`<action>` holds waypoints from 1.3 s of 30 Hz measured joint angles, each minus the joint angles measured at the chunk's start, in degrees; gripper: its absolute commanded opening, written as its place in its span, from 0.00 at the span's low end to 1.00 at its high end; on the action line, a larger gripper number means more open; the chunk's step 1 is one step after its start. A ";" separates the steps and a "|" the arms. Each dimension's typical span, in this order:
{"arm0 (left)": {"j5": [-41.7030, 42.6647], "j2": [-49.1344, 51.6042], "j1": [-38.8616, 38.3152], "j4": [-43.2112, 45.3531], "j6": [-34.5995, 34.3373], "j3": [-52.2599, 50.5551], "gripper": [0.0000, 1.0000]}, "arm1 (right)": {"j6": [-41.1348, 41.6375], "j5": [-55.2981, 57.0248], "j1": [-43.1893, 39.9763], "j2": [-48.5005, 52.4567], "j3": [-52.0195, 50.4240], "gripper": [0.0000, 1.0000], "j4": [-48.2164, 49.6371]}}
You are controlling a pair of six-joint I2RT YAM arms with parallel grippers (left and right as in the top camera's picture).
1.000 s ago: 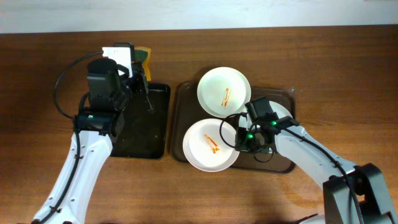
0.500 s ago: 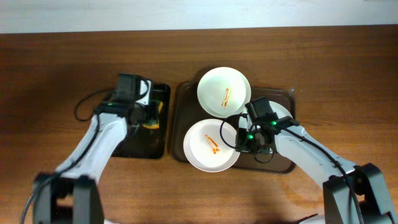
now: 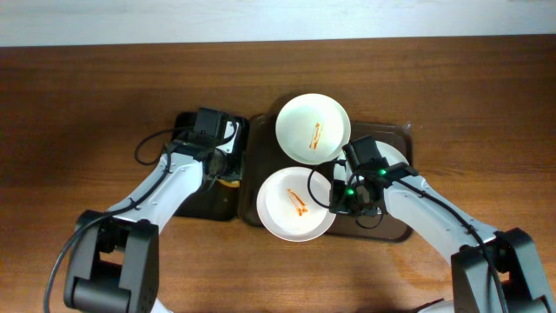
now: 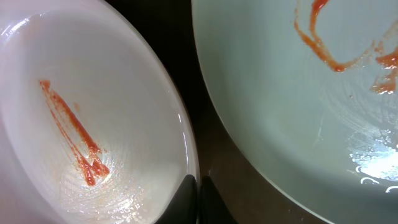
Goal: Clean dirty plates on tray and stack at the side
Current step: 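Scrub the front plate with the sponge in the left gripper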
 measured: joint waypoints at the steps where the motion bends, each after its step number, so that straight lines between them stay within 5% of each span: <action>1: -0.59 -0.13 0.00 -0.57 -0.02 0.42 0.00 | 0.04 0.00 0.00 0.00 0.00 0.04 0.02; 5: -1.20 -7.04 -0.61 -0.63 -0.50 3.28 0.00 | 0.04 0.00 0.00 0.00 0.00 0.04 0.00; 9: 8.98 -11.43 -3.04 -0.70 -4.96 4.79 0.00 | 0.02 0.00 0.00 0.00 0.00 0.04 0.00; 16: 23.15 0.26 -11.80 -0.66 -20.68 2.71 0.00 | 0.07 0.00 0.00 0.00 0.00 0.04 -0.04; 26: 43.47 11.13 -12.48 2.40 -22.49 2.62 0.00 | 0.02 0.00 0.00 0.00 0.00 0.04 -0.04; 31: 44.85 11.47 -13.42 2.29 -22.51 2.49 0.00 | 0.00 0.00 0.00 0.00 0.00 0.04 -0.02; 39: 31.71 11.17 -13.97 2.51 -22.53 0.83 0.00 | 0.07 0.15 0.00 0.11 0.00 0.04 -0.28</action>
